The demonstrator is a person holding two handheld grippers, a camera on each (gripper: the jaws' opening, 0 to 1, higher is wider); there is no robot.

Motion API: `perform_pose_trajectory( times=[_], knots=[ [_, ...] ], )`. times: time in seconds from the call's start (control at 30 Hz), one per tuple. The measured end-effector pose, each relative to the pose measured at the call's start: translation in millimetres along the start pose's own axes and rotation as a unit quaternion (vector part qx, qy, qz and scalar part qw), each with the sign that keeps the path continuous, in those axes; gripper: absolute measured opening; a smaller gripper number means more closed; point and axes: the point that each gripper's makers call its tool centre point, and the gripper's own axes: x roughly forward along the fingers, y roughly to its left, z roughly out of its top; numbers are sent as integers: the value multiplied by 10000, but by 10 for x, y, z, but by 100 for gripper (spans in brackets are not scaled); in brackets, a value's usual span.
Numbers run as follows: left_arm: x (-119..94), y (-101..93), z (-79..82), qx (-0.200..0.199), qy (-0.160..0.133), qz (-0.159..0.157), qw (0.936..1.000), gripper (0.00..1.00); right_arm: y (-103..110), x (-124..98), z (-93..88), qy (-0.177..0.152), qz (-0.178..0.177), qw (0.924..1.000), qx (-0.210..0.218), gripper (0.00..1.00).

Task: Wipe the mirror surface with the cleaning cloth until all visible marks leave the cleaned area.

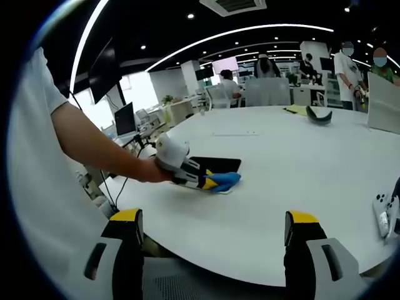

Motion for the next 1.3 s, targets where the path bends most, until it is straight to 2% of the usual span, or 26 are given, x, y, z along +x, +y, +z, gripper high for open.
perform_pose_trajectory(
  times=[0.43,1.07,1.3],
  knots=[
    [45,-63,44,59,75,29,10000,6,-15,15,1,10,86,10000,-19,93],
    [111,-148,107,8,38,154,9999,6,-151,6,-10,-32,85,10000,-14,92],
    [126,-161,131,-143,-3,193,9997,6,-172,47,-28,3,158,9999,-33,92]
  ],
)
